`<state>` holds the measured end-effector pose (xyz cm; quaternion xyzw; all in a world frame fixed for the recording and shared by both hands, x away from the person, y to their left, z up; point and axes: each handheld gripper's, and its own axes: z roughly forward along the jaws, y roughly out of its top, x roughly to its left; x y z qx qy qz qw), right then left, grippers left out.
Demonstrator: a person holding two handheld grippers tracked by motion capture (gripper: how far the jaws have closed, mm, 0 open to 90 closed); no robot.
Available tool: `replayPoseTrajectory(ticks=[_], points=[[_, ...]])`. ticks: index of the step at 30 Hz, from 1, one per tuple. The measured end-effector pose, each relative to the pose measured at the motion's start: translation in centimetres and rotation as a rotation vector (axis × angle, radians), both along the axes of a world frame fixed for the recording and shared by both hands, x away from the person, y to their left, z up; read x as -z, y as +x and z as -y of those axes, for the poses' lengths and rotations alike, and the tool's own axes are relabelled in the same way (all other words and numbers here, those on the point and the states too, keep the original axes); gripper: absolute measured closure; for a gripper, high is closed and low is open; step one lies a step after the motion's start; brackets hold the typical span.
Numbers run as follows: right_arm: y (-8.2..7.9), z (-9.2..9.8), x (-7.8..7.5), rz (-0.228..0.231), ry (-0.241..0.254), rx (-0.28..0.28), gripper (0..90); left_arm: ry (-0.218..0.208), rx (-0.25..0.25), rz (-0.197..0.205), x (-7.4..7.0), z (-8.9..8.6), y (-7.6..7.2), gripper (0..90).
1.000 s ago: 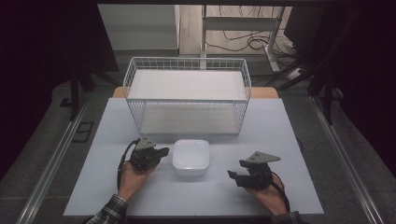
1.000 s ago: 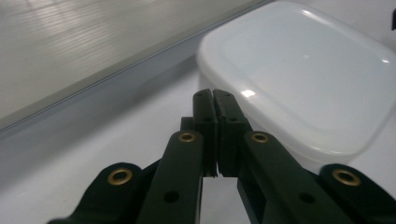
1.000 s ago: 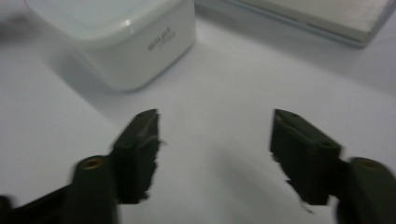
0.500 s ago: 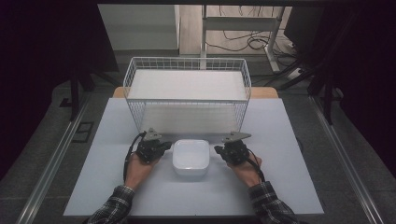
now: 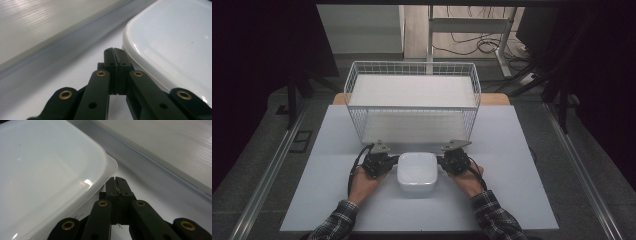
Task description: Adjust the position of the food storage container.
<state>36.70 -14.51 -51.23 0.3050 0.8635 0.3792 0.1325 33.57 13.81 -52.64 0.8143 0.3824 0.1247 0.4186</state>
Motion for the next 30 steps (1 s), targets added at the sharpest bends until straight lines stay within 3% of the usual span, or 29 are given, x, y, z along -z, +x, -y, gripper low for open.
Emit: replayPoseTrajectory(ticks=[8,15,18,19,24,30], points=[[-1.9,0.6,-0.4,-0.021,-0.016,-0.032,88.0,0.014,0.030,-0.014,-0.3,0.5,-2.0,90.0],[-3.0,0.8,-0.6,-0.019,-0.047,-0.012,87.1,0.010,0.023,-0.019,-0.6,0.3,-2.5,88.0],[-3.5,1.4,-1.2,0.010,-0.045,0.018,85.0,-0.019,-0.004,-0.021,-0.8,-0.8,-2.9,83.3],[-4.1,2.3,-1.6,0.022,-0.026,0.019,81.9,-0.037,-0.018,-0.017,-1.0,-1.3,-3.3,78.0],[-5.0,3.8,-2.0,0.041,-0.004,0.017,75.1,-0.054,-0.050,0.008,-1.5,-2.8,-4.7,65.1],[-6.5,5.4,-2.5,0.043,0.031,0.007,62.8,-0.011,-0.051,0.021,-1.3,-2.9,-6.5,47.3]])
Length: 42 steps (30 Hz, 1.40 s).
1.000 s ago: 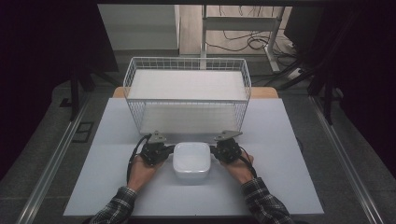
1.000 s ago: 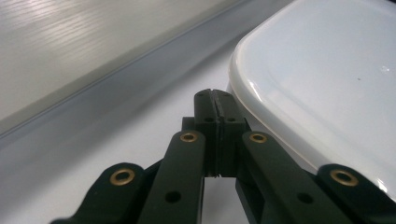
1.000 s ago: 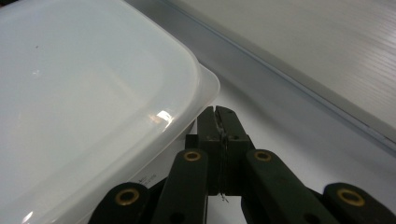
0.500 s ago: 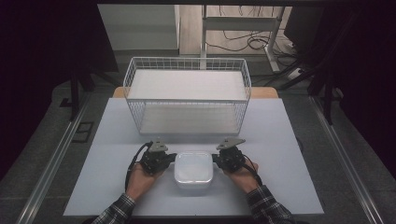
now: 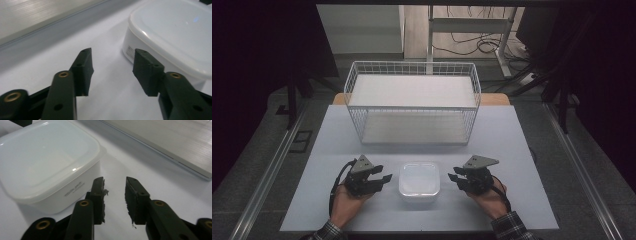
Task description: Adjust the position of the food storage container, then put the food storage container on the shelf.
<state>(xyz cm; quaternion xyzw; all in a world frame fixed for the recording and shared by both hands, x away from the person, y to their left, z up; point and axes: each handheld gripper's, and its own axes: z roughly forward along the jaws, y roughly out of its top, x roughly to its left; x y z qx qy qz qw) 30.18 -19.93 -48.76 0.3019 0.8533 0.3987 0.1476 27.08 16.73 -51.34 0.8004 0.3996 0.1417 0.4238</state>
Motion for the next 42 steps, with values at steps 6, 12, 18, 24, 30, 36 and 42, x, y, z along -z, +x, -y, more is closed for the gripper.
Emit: replayPoseTrajectory(ticks=[6,12,18,24,30,36,42], points=[[-1.0,0.7,0.2,-0.010,0.006,-0.010,47.1,0.040,0.023,0.038,0.3,0.1,-1.3,32.1],[-1.4,1.2,1.0,-0.023,-0.008,-0.018,24.9,0.065,0.004,-0.016,1.2,-0.1,-1.4,11.2],[-1.3,1.1,1.4,-0.032,-0.002,-0.013,13.7,0.009,-0.007,-0.014,1.1,-0.4,-1.4,5.1],[-1.3,0.9,1.3,-0.023,0.008,-0.020,8.0,0.009,0.017,0.009,1.2,-0.4,-1.2,2.8],[-1.3,0.7,0.7,-0.033,0.046,-0.027,6.9,-0.031,0.029,0.023,0.4,-0.2,-1.3,2.7],[-1.5,0.1,0.2,-0.027,0.043,-0.040,3.4,-0.054,0.060,0.018,-0.7,0.9,-1.3,2.6],[-1.5,-0.7,-0.3,-0.046,0.062,-0.052,2.5,-0.060,0.100,0.012,-1.4,2.1,-0.9,2.6]])
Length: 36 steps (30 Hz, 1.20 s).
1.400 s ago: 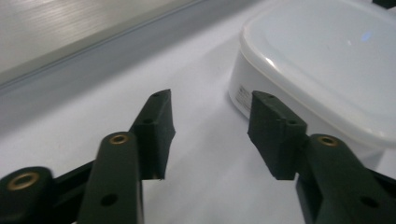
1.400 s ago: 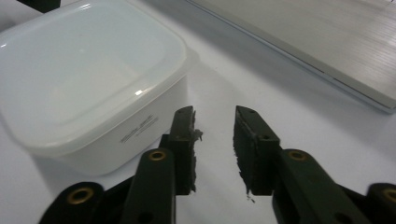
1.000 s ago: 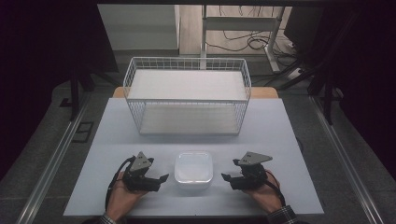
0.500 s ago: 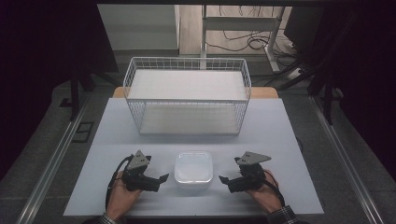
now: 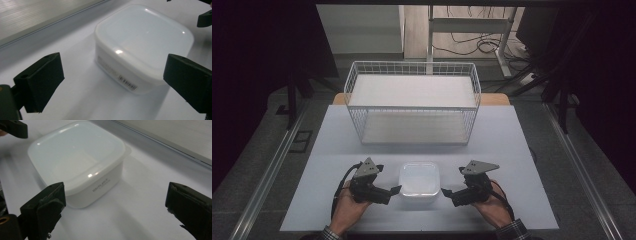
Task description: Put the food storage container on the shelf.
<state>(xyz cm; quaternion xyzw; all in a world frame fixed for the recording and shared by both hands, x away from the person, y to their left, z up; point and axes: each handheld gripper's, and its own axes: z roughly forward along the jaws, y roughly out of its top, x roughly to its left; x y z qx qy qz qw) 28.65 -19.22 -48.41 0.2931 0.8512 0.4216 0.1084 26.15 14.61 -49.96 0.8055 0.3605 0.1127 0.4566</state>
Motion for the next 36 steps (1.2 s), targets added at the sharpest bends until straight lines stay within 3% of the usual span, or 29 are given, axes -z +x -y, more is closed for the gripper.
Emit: replayPoseTrajectory(ticks=[4,10,14,17,20,25,28,29,30,36], points=[[0.1,-0.7,-0.4,-0.015,-0.008,-0.005,1.9,-0.028,0.031,-0.031,-0.2,1.0,0.7,2.5],[0.2,-2.2,-0.5,-0.045,-0.023,-0.005,0.0,-0.016,0.052,-0.057,0.1,2.5,1.4,3.3],[0.3,-3.1,-0.5,-0.045,-0.030,-0.015,2.3,-0.039,0.048,-0.087,0.4,2.6,2.0,3.5],[1.0,-3.6,-0.2,-0.118,0.016,-0.011,5.2,-0.053,0.041,-0.116,0.8,2.4,2.5,3.6],[1.6,-4.0,0.5,-0.152,-0.003,-0.009,5.1,-0.057,0.055,-0.140,1.1,2.5,2.5,4.9],[2.0,-3.9,0.9,-0.231,0.049,-0.022,13.8,-0.094,0.088,-0.197,1.3,2.7,2.4,9.9],[1.5,-3.9,0.8,-0.238,0.049,-0.039,16.4,-0.055,0.070,-0.186,0.6,2.8,1.5,15.1],[1.2,-3.9,0.6,-0.224,0.034,-0.041,18.8,-0.051,0.056,-0.184,0.4,2.7,1.1,23.1],[1.1,-3.8,0.4,-0.222,0.030,-0.036,22.8,-0.055,0.036,-0.183,0.3,2.6,0.8,23.1],[0.0,-2.4,-0.7,-0.207,0.063,0.021,55.7,-0.116,-0.018,-0.164,-0.3,1.4,-0.2,54.7]])
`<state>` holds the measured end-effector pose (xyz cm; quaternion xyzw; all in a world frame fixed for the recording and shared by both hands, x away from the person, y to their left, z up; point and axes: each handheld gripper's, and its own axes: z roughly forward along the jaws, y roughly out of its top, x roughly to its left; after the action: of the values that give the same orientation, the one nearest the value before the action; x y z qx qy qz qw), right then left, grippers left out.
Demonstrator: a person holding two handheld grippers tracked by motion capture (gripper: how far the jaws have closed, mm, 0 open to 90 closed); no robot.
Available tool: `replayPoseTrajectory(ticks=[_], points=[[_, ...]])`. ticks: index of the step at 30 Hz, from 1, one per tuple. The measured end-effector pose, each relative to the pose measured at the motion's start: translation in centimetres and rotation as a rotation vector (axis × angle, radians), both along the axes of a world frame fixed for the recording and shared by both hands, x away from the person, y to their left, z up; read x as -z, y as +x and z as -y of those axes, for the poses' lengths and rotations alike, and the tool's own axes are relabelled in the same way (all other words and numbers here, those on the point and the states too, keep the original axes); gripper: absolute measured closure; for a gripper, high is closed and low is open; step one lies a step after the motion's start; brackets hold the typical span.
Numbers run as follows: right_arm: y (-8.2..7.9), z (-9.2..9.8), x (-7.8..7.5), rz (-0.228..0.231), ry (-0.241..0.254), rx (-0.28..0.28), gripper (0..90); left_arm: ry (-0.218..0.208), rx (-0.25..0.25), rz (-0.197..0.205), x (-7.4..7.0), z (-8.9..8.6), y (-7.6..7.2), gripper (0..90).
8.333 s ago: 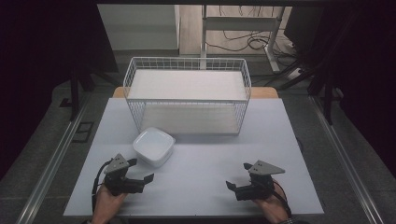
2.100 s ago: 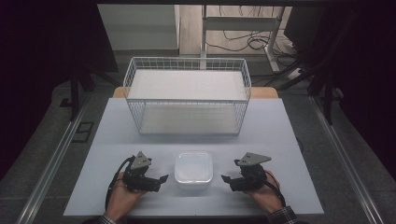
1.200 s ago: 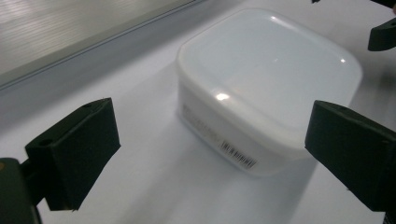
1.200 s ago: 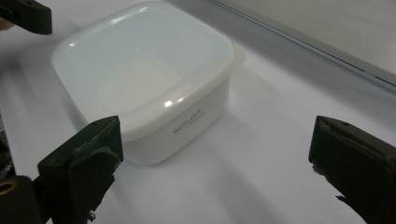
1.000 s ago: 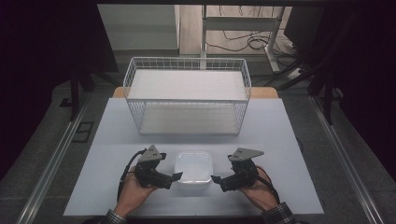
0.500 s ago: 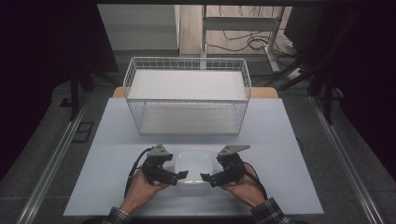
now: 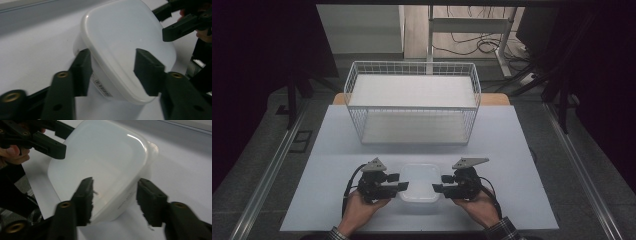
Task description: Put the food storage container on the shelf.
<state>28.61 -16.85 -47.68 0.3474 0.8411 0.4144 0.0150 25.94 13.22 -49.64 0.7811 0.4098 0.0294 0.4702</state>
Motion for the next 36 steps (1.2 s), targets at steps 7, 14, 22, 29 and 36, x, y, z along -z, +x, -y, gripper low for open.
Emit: replayPoseTrajectory(ticks=[7,14,22,29,36], points=[[-0.8,0.6,-0.7,0.070,0.045,0.058,77.8,-0.043,-0.072,0.026,-0.5,-0.6,-0.6,77.5],[-0.8,0.6,-0.8,0.115,0.079,0.092,78.8,-0.041,-0.094,0.060,-0.6,-0.5,-0.5,78.2],[0.5,0.1,-1.3,0.137,0.091,0.091,78.7,-0.034,-0.107,0.096,-1.5,-1.1,0.8,78.2],[2.9,-1.0,-1.8,0.156,0.081,0.092,78.3,-0.016,-0.132,0.121,-2.2,-1.8,2.8,78.2],[5.8,-1.9,-1.4,0.158,0.085,0.115,77.7,-0.012,-0.161,0.133,-2.2,-2.1,5.3,78.2]])
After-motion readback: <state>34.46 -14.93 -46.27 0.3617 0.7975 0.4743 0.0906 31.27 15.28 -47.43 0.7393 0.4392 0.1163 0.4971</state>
